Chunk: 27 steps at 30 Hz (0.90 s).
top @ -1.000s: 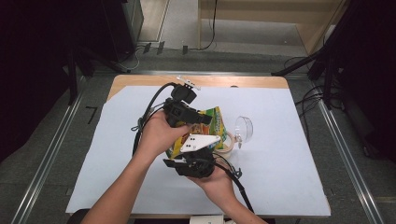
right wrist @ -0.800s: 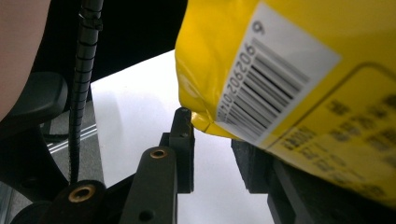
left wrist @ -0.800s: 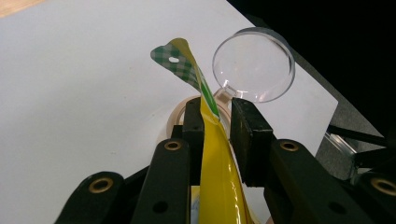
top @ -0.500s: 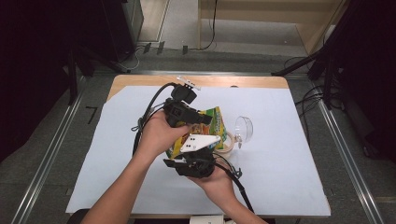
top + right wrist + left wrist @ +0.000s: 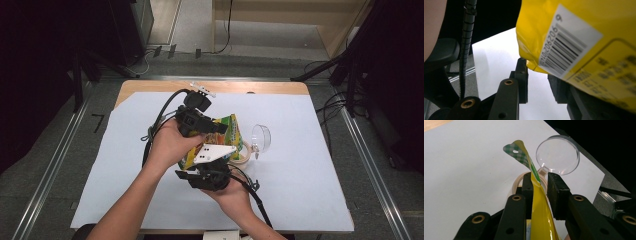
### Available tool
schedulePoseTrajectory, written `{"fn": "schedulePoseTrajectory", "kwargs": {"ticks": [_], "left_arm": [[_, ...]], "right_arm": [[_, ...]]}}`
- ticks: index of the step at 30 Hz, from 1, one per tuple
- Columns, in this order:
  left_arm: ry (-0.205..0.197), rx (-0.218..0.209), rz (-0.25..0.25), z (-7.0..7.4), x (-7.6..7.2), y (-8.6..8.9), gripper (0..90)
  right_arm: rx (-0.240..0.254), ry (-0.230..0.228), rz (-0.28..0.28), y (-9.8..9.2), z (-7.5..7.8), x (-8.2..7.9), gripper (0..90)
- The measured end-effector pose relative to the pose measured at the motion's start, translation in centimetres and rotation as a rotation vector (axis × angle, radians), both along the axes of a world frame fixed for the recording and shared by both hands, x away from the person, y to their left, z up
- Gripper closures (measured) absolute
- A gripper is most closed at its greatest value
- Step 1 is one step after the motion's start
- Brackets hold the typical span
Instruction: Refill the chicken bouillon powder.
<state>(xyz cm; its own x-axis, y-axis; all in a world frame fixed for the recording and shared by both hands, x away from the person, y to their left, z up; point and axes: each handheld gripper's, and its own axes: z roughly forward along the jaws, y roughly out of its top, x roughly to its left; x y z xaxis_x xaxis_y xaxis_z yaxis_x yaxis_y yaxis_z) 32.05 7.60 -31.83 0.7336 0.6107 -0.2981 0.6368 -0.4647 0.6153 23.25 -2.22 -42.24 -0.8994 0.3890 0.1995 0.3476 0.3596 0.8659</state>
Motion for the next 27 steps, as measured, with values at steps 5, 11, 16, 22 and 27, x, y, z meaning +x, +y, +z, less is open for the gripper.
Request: {"fn": "schedulePoseTrajectory", "kwargs": {"ticks": [5, 11, 16, 22, 27], "left_arm": [[-0.007, -0.001, 0.001, 0.2, -0.2, 0.0, 77.1], [-0.014, 0.001, -0.003, 0.3, -0.4, -0.3, 77.1], [-0.012, -0.003, -0.003, 0.2, -0.3, -0.2, 77.2], [0.007, -0.006, -0.005, 0.0, 0.5, -0.2, 77.5], [0.024, -0.023, -0.006, -0.2, 0.8, 0.0, 77.1]], "right_arm": [[-0.002, -0.004, 0.001, 0.0, 0.1, 0.0, 72.0], [0.005, -0.009, -0.005, -0.1, -0.1, 0.1, 72.3], [0.002, -0.012, -0.004, -0.1, -0.1, 0.1, 72.3], [0.003, 0.001, 0.0, -0.2, 0.1, 0.4, 72.3], [-0.002, 0.005, 0.0, -0.2, 0.1, 0.5, 72.3]]}}
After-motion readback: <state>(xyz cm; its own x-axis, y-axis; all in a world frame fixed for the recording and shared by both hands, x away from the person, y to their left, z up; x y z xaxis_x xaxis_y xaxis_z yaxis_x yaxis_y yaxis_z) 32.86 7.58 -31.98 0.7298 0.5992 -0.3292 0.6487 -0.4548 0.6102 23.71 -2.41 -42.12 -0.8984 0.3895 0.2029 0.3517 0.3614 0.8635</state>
